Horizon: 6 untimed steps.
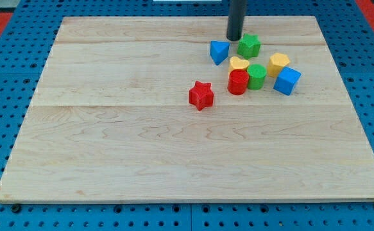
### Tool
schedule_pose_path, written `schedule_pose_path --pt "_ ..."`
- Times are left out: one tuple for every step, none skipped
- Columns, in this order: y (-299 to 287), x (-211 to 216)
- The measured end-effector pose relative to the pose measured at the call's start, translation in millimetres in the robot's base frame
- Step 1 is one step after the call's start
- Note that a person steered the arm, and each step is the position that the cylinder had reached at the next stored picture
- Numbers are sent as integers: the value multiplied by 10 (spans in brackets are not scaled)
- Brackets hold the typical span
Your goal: Place the red star to the left of yellow heart
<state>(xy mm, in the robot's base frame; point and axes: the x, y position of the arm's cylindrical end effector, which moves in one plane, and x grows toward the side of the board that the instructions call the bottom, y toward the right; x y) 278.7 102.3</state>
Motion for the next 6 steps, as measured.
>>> schedule_pose_path --pt "-509 -614" --pt "-1464 -521" --pt "-1684 993" --pt "-1224 1850" --pt "-699 1848" --pt "-570 1291"
